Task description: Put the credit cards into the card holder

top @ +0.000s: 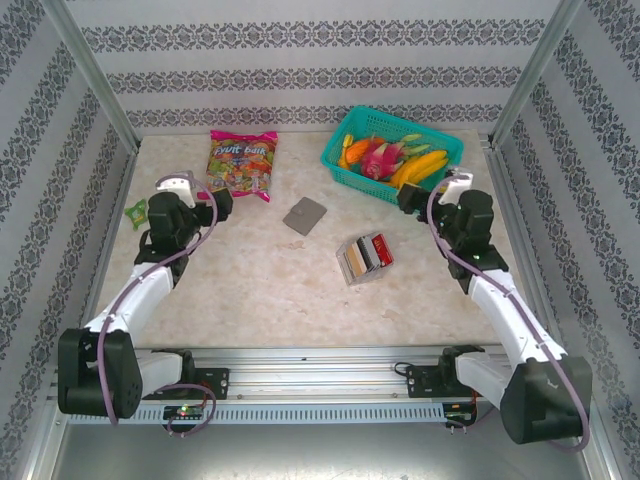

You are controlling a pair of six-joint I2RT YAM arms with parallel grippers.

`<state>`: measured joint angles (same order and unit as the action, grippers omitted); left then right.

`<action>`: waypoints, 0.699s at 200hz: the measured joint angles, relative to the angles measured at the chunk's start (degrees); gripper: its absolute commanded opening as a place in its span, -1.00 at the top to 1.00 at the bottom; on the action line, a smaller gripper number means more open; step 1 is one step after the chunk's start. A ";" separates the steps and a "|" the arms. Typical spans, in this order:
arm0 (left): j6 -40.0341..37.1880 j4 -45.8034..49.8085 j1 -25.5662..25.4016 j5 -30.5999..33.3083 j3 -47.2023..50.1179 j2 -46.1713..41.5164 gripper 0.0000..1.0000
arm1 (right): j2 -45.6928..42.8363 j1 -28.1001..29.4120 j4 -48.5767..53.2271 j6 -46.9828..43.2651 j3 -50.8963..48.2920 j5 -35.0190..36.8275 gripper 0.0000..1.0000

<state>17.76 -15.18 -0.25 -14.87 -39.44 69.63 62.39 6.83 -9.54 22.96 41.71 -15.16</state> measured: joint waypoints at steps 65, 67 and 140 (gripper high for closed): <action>5.07 17.70 -5.92 -16.22 -22.43 24.72 -0.77 | 22.01 23.15 12.94 6.75 16.00 -3.98 -0.04; 5.11 18.10 -6.08 -16.28 -23.06 25.27 -0.77 | 22.67 23.82 13.18 6.84 16.37 -3.98 -0.03; 2.93 32.74 -9.62 -16.26 -45.03 41.27 -0.73 | 22.16 36.59 22.56 12.61 9.62 4.33 -0.17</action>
<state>20.69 17.56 -9.87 -31.14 -84.47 110.89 84.55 43.42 13.02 35.57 51.33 -10.83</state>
